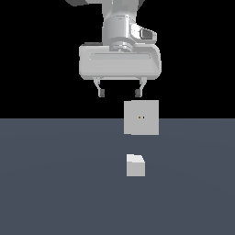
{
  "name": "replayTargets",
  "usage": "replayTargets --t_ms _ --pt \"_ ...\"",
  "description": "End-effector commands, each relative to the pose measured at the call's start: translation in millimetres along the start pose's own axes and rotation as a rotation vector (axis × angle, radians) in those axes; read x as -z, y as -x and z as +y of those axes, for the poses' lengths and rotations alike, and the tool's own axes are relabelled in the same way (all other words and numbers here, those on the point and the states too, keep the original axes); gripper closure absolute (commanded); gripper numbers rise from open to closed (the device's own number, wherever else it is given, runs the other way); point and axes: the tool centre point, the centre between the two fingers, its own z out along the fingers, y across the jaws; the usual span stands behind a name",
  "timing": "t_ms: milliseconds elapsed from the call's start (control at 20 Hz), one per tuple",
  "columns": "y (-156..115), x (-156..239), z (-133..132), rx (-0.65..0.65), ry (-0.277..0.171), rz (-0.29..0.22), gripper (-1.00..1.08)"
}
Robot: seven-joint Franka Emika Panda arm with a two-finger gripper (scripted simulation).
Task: Plug the charger into the wall socket.
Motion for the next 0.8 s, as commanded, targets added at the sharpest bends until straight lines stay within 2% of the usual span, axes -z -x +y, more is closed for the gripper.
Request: replayTargets --t_ms 0,350,750 --pt "0 0 0 0.000 0.000 0.000 -0.92" --pt "4 -4 1 -0.003 0.000 0.012 -0.92" --pt "19 -17 5 -0.014 0.001 0.055 -0.92"
